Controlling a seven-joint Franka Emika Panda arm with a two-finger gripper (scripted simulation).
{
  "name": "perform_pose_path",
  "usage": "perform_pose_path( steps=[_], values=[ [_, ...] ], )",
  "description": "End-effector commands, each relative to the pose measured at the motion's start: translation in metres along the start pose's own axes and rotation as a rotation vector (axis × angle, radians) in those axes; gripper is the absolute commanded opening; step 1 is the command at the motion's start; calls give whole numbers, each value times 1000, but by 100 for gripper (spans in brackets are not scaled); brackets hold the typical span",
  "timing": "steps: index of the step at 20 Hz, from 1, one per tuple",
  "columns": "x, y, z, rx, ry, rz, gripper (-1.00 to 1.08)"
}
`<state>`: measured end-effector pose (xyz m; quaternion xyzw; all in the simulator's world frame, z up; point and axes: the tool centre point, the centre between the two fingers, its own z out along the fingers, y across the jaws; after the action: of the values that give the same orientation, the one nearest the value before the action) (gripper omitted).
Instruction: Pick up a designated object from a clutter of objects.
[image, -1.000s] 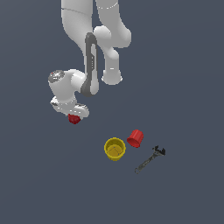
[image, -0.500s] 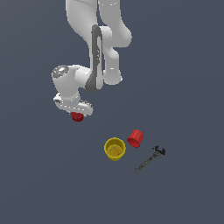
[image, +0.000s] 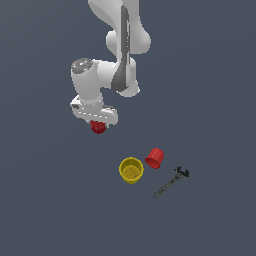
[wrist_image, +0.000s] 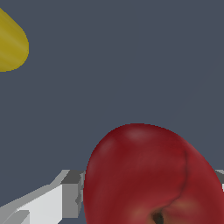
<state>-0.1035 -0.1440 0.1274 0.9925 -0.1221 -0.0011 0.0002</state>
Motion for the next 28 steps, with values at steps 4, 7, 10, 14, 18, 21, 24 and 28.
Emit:
perform_pose_path(
  steps=[4, 7, 10, 14, 18, 21, 24, 28],
  values=[
    [-8, -44, -44, -4, 3, 0, -100],
    [-13, -70, -69, -6, 3, 0, -100],
    [-18, -97, -95, -6, 3, 0, -100],
    [-24, -133, -129, -7, 3, 0, -100],
    [-30, -168, -163, -6, 3, -1, -100],
    [-34, -195, -188, -5, 3, -2, -100],
    [-38, -222, -213, -3, 2, -2, -100],
    [-41, -251, -241, -1, 2, -3, -100]
  ],
)
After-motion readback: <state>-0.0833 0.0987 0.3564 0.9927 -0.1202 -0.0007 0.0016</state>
